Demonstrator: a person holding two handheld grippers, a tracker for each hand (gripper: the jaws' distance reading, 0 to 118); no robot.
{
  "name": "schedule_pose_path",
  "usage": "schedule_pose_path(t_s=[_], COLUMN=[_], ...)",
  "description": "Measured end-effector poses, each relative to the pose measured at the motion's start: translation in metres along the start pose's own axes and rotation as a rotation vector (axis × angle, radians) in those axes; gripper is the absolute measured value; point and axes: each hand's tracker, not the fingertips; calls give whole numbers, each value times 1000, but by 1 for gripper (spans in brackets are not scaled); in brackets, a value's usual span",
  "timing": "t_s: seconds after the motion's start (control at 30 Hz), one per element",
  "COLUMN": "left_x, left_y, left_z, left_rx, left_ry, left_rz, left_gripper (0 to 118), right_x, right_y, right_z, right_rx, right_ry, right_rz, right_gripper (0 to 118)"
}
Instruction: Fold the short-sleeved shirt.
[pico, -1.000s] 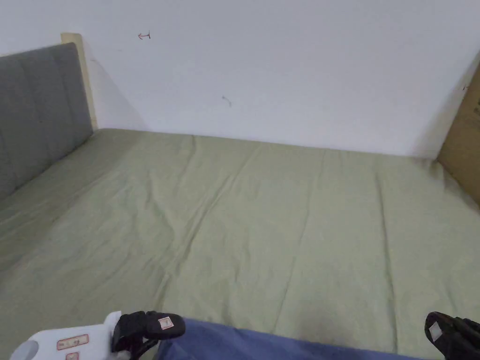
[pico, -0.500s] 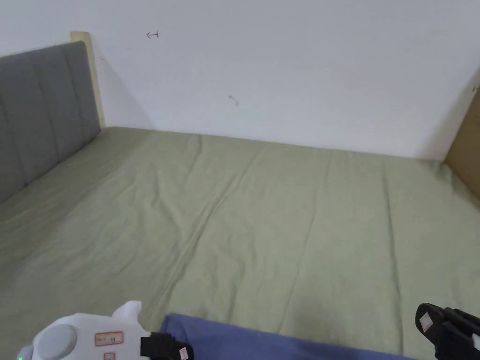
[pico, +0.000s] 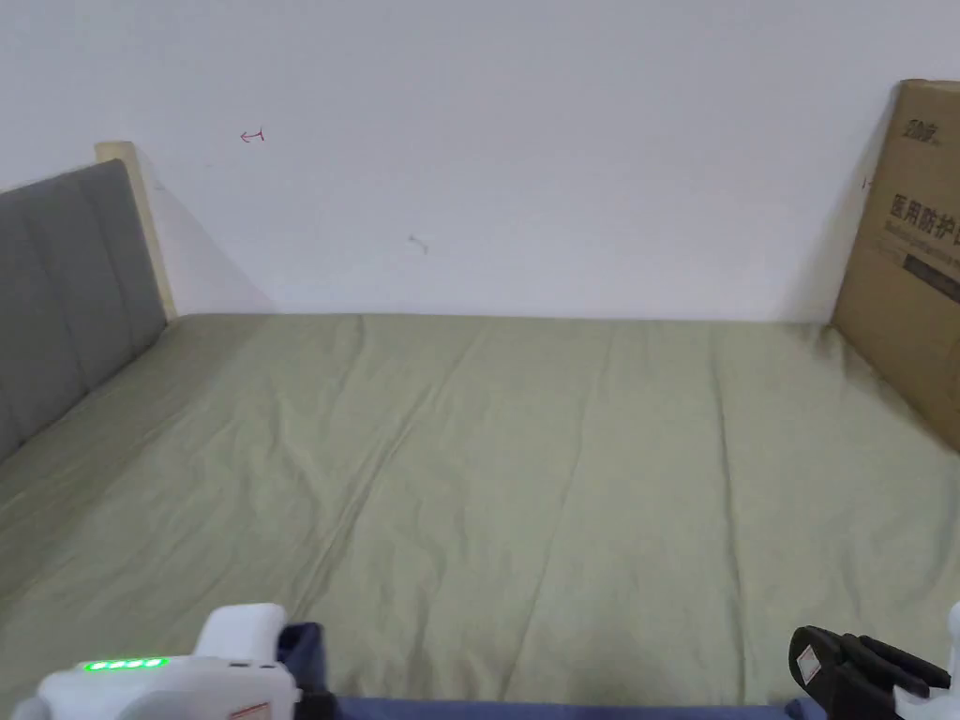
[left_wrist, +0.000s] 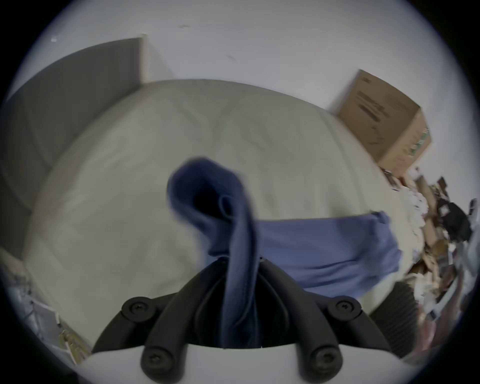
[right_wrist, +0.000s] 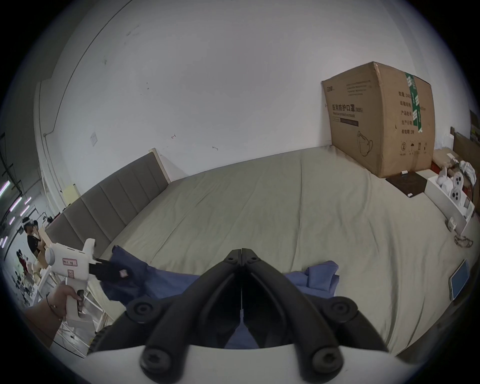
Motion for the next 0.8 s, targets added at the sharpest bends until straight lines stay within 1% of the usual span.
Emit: schedule_pose_path(t_s=[0.03,0.07,0.13,0.17,0.23,0.3,0.37,0.47,0.5,0.53,0.57,0.63,0.7,0.77,0.8], left_x=[22,42,77,94,111,118,113,92,85,78,73,64,57,58,61], left_y=[3,7,8,8,12,15,16,16,15,12,8,-2,-11,-21,-25], left_z=[-10,-20,-35,-42,-53,-54,-49,-37,-34,-32,-32,-37,-47,-61,-68], left_rx=[-27,-41,-65,-87,-84,-73,-51,-13,-14,-4,6,-5,-28,-85,-99], left_ry=[-84,-181,-286,-329,-370,-359,-350,-268,-234,-188,-137,-32,-12,-81,-85], left_rz=[5,21,38,29,8,3,4,30,24,15,-10,-46,-32,-18,-17], left_gripper=[19,39,89,93,92,92,93,93,91,80,59,3,3,3,3], right_x=[3,6,11,14,19,25,32,40,42,44,45,46,46,46,46], right_y=[0,0,-1,-1,-1,-2,-2,-5,-6,-8,-9,-12,-14,-16,-16], right_z=[2,5,10,13,18,22,23,21,19,18,16,13,10,7,6], right_rx=[0,2,5,6,8,12,13,10,8,6,3,-2,-11,-18,-22], right_ry=[-3,-7,-7,-8,-19,-30,-37,-42,-42,-42,-40,-33,-24,-20,-19], right_rz=[-10,-18,-31,-34,-31,-28,-32,-50,-56,-61,-67,-79,-85,-85,-84], right_gripper=[0,0,0,0,0,0,0,0,0,0,0,0,0,0,0])
